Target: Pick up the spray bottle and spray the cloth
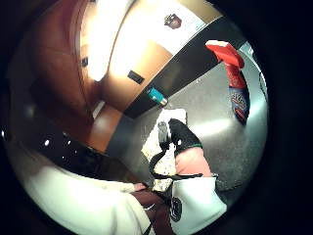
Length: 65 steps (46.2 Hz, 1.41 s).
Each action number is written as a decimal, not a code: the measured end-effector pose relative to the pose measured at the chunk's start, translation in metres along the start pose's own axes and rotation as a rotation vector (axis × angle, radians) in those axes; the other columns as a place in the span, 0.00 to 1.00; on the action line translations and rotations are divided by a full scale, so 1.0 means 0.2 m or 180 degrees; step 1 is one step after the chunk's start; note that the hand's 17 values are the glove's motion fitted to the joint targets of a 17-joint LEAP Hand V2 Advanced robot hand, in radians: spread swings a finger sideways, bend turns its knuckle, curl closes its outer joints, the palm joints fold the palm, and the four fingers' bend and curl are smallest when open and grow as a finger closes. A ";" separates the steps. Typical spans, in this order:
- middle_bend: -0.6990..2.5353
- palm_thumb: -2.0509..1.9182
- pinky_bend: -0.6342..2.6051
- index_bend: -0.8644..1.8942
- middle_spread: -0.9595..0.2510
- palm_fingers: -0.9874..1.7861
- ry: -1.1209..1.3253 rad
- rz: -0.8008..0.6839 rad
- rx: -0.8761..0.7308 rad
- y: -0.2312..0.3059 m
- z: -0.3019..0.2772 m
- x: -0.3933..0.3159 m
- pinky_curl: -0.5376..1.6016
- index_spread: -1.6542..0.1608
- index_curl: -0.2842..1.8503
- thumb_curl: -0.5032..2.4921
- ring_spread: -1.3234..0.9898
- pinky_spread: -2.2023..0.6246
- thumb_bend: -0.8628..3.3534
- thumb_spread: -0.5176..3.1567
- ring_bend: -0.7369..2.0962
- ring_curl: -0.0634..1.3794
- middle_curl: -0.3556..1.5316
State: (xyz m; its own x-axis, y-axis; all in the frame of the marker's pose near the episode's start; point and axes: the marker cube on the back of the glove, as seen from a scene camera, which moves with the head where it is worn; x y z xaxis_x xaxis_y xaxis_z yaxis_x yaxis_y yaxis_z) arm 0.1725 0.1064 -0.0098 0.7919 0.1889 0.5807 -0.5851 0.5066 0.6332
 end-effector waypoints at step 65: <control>0.29 0.67 0.33 0.38 0.77 0.42 -0.1325 0.1992 -0.0095 -0.32 0.54 0.45 0.40 0.75 0.25 0.29 0.56 0.83 0.20 0.39 0.40 0.23 0.37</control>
State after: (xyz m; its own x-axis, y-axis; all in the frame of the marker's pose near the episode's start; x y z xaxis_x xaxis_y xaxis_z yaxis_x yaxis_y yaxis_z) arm 0.2620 0.0012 0.0575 0.1779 0.1185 0.9769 -0.8946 0.4329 0.1104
